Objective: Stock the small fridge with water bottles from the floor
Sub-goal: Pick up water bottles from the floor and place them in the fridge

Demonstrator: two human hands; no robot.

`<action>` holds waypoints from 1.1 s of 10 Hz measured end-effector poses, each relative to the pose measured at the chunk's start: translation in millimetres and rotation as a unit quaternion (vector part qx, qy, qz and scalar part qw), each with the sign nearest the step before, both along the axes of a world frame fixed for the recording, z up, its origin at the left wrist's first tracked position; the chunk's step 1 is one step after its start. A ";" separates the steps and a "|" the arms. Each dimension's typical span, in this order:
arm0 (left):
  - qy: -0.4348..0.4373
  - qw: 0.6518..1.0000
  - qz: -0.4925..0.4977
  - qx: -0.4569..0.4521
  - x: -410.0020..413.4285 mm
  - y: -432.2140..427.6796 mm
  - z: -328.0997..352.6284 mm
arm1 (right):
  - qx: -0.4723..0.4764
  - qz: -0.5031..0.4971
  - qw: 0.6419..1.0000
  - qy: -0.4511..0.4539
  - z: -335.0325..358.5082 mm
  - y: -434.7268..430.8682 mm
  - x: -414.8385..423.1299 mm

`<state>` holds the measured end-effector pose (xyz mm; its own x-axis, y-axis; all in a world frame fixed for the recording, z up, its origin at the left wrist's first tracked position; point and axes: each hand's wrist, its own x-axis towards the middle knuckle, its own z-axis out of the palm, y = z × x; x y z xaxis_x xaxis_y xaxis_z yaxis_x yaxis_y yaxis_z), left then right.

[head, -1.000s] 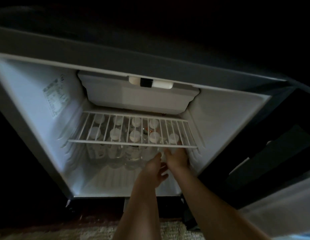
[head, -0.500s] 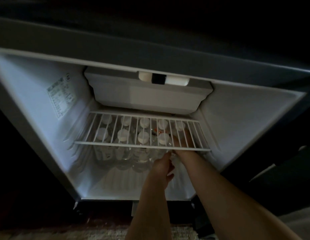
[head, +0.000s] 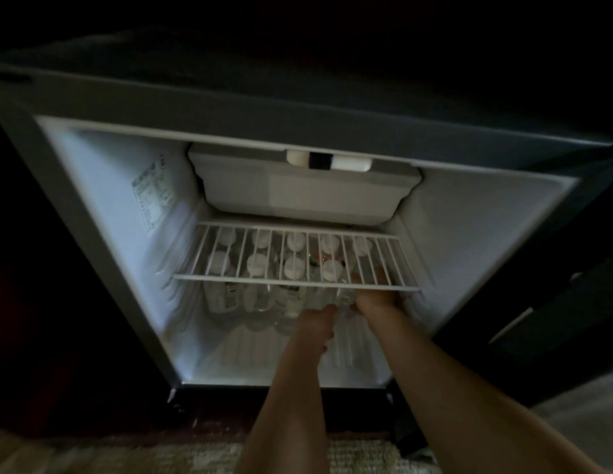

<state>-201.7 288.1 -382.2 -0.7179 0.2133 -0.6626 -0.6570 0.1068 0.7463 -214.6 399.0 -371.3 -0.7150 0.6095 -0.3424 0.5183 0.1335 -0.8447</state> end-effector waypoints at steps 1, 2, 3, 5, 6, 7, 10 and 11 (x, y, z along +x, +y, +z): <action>0.041 0.997 -0.036 -0.056 3.4 -6.8 6.2 | 0.027 0.012 0.999 0.023 4.4 -1.6 18.0; 0.061 0.990 -0.083 -0.094 14.1 -13.5 14.5 | -0.017 0.040 0.999 -0.023 20.7 -7.5 49.2; 0.076 0.982 -0.113 -0.130 32.3 -18.8 23.7 | -0.022 0.075 0.995 -0.059 34.6 -12.8 72.9; 0.102 0.958 -0.182 -0.194 67.3 -14.1 61.4 | -0.039 0.107 0.990 -0.079 64.2 -16.9 107.1; 0.139 0.939 -0.206 -0.235 85.8 -17.6 81.2 | -0.034 0.123 0.989 -0.076 89.6 -22.0 130.2; 0.193 0.900 -0.264 -0.289 113.6 -31.4 104.3 | -0.034 0.154 0.985 -0.067 115.5 -21.5 159.4; 0.299 0.828 -0.384 -0.279 220.2 -26.8 213.1 | 0.056 0.210 0.976 0.003 190.9 9.4 279.7; 0.366 0.771 -0.433 -0.291 264.5 -5.2 245.7 | 0.074 0.206 0.975 0.033 205.2 31.6 333.8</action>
<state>62.8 282.9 -136.5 -0.6996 0.6423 -0.3130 0.4228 0.7253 0.5434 119.1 430.6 -166.1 -0.9271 0.3051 -0.2176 0.3404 0.4425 -0.8297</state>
